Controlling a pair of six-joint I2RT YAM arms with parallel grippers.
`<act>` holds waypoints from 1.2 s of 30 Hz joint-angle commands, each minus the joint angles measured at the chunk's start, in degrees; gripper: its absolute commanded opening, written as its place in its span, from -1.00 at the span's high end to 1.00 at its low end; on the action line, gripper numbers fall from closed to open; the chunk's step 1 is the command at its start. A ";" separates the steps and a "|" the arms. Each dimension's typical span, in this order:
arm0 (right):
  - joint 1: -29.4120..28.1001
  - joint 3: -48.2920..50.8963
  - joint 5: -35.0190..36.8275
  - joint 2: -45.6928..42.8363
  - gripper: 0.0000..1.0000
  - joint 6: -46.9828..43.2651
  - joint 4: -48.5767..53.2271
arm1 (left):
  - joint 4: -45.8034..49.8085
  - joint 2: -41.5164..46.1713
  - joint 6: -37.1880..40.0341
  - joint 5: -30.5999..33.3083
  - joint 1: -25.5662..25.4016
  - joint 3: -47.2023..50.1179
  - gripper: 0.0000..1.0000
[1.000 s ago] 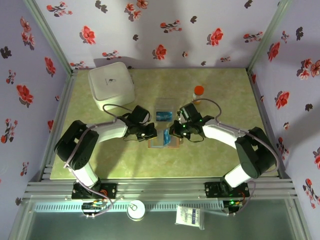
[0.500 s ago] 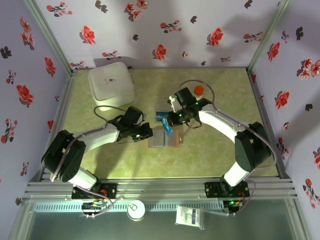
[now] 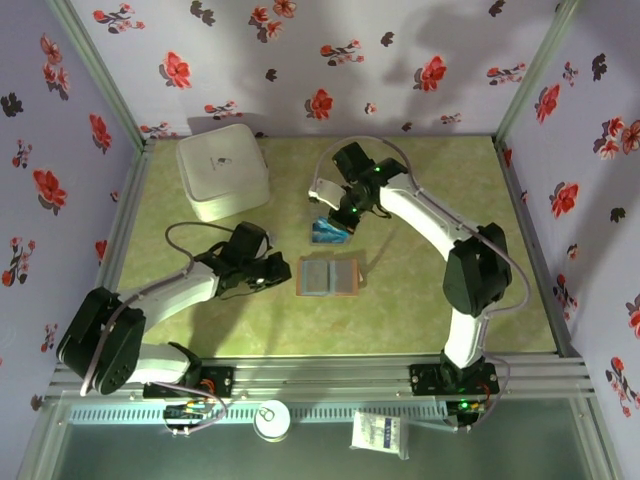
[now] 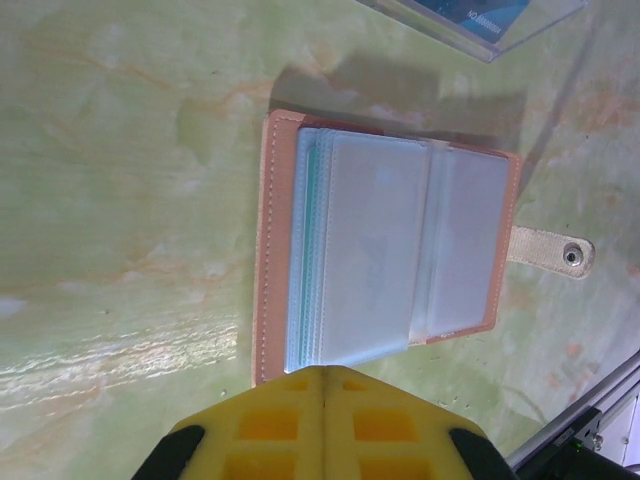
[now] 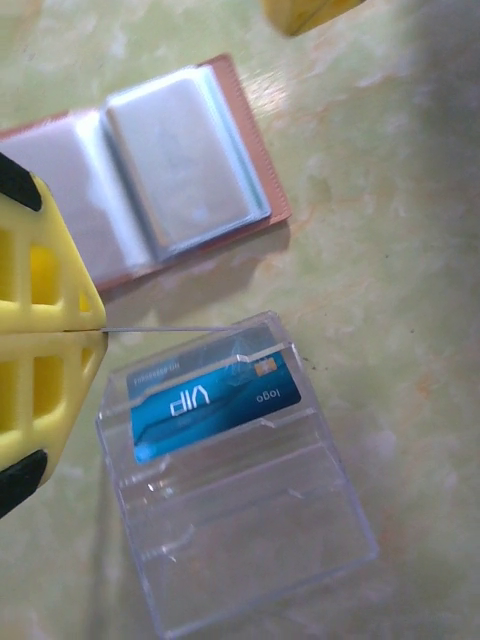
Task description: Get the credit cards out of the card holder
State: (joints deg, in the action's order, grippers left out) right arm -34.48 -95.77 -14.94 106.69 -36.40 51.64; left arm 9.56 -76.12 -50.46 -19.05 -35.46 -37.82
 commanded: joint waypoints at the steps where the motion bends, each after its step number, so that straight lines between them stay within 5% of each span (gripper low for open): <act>1: 0.39 -4.65 2.63 3.00 1.00 -12.80 5.84 | 2.02 2.31 -0.43 1.29 0.76 1.64 0.94; 18: 1.15 -31.38 3.60 23.90 1.00 -18.89 20.76 | 2.52 3.23 -0.14 1.37 2.57 3.74 0.84; 28: 1.34 -32.37 2.73 27.41 1.00 -18.09 21.40 | 2.57 2.76 0.33 1.20 3.12 4.19 0.84; 33: 1.34 -32.28 2.93 26.86 0.65 -16.12 20.21 | 2.57 2.99 0.36 1.11 3.33 4.16 0.83; 36: 1.41 -31.78 3.16 25.65 0.62 -14.70 19.29 | 2.48 2.98 0.34 1.09 3.27 4.16 0.83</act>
State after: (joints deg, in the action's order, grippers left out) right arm -33.47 -126.43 -11.97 132.99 -52.64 70.74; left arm 11.25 -73.73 -50.61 -18.02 -32.64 -34.41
